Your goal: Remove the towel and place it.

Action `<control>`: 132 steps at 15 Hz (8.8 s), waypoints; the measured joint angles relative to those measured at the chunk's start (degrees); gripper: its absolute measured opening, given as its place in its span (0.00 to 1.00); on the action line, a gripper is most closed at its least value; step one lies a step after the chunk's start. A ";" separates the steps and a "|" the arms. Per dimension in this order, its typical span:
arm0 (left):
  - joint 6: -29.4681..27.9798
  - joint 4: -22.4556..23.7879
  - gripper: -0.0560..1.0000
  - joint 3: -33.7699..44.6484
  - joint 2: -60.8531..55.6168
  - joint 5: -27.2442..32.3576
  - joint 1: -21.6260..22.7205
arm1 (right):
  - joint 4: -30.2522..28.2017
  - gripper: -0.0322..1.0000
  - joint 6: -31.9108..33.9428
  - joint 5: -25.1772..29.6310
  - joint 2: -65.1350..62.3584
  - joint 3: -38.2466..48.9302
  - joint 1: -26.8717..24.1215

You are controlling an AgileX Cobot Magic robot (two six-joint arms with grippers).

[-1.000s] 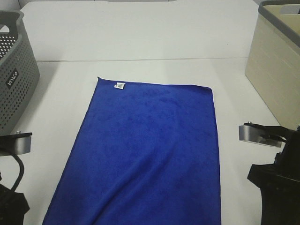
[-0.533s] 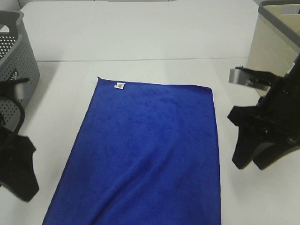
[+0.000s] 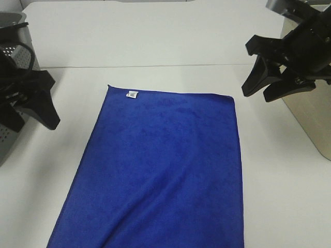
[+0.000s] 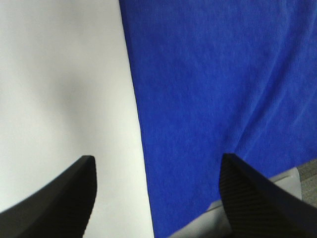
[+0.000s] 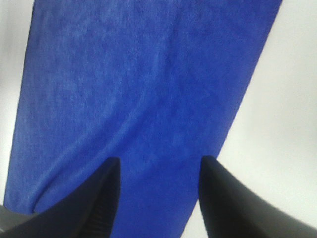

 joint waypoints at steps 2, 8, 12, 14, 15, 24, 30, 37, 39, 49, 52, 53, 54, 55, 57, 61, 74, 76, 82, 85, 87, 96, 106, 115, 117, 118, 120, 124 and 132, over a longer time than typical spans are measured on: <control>0.80 0.17 0.66 -5.50 4.87 -1.43 0.23 | 10.66 0.52 -9.45 0.63 2.64 0.00 -5.79; 1.43 0.06 0.66 -23.95 20.45 -2.29 0.23 | 21.83 0.52 -22.52 7.85 17.13 -12.89 -10.89; 1.43 0.06 0.66 -32.03 29.39 -1.72 0.23 | 14.32 0.58 -18.62 8.82 24.18 -21.60 -10.89; 1.43 -0.63 0.66 -35.81 33.46 -1.38 0.23 | 13.98 0.59 -17.30 8.94 26.64 -24.81 -10.89; 1.43 -1.09 0.66 -37.64 35.12 -1.38 0.23 | 13.41 0.59 -16.10 9.05 28.07 -26.53 -10.89; -0.52 -1.89 0.66 -49.16 45.84 -1.15 0.23 | -7.28 0.59 -3.55 3.50 33.86 -32.03 -4.87; -1.83 0.97 0.66 -49.45 46.98 -6.65 0.23 | -13.18 0.59 -0.63 -6.42 37.64 -32.03 -0.40; -1.95 0.34 0.66 -49.50 50.76 -13.87 0.23 | -15.99 0.59 0.29 -11.57 41.71 -32.03 0.29; -1.83 0.00 0.66 -49.56 51.11 -14.73 0.23 | -17.99 0.58 0.29 -13.29 42.28 -32.03 2.18; 0.40 2.58 0.49 -50.02 51.80 -16.27 -2.06 | -23.61 0.43 3.38 -14.67 42.69 -32.14 3.55; 0.52 2.98 0.33 -50.02 51.91 -16.27 -3.04 | -23.61 0.27 3.38 -14.32 42.69 -32.14 3.55; 0.52 2.98 0.26 -50.02 51.91 -16.27 -3.09 | -23.61 0.19 3.44 -14.04 42.69 -32.14 3.55; 0.57 2.98 0.17 -50.02 52.02 -16.21 -3.15 | -23.26 0.10 3.44 -13.87 42.69 -32.14 3.55; 0.57 2.98 0.09 -50.02 52.02 -16.16 -3.15 | -23.26 0.05 3.44 -13.81 42.69 -32.14 3.55; 0.40 2.58 0.05 -50.02 52.02 -16.04 -3.15 | -23.20 0.05 3.38 -13.75 42.69 -32.20 3.55; -1.43 1.03 0.05 -50.02 52.08 -16.10 -3.15 | -23.89 0.05 3.21 -17.36 42.86 -32.20 3.55; -1.66 10.66 0.05 -59.13 52.88 -22.75 -2.81 | -32.60 0.05 2.81 -29.05 43.43 -37.99 3.55; -1.66 11.80 0.05 -59.19 52.88 -22.69 -2.81 | -32.66 0.05 2.81 -30.71 43.43 -37.99 3.55; -1.66 13.64 0.05 -60.28 55.00 -27.96 -2.81 | -32.54 0.05 2.81 -37.24 47.56 -40.51 3.55; -1.66 14.55 0.05 -62.68 57.64 -30.71 -2.46 | -31.97 0.05 2.81 -36.73 51.85 -47.78 3.55; -1.66 15.36 0.05 -65.37 59.36 -31.17 -2.46 | -31.68 0.05 2.81 -36.21 53.46 -49.45 3.55; -1.78 16.39 0.05 -72.82 65.32 -33.75 -2.46 | -30.42 0.05 2.81 -40.34 55.58 -49.85 2.23; -1.89 16.44 0.29 -72.82 65.60 -33.69 -2.46 | -29.16 0.12 2.81 -40.39 56.67 -50.65 2.23; -4.01 16.44 0.55 -72.82 65.03 -31.57 -2.46 | -24.69 0.64 2.81 -33.17 55.92 -50.65 2.23; -4.13 16.44 0.56 -72.82 63.77 -29.05 -2.46 | -24.69 0.64 2.81 -30.25 53.57 -50.65 2.23; -4.18 16.44 0.56 -73.17 62.45 -26.07 -2.46 | -24.69 0.64 2.81 -26.47 51.05 -50.88 2.23; -4.98 16.44 0.59 -73.28 59.87 -18.91 -2.46 | -24.52 0.64 2.81 -20.17 47.15 -51.11 2.23; -9.22 16.44 0.71 -73.45 51.74 -0.52 -2.46 | -17.30 0.64 2.81 -5.16 38.22 -51.11 2.23; -11.52 20.17 0.73 -73.45 38.85 11.46 -2.46 | -16.16 0.75 5.84 16.79 21.77 -51.28 2.23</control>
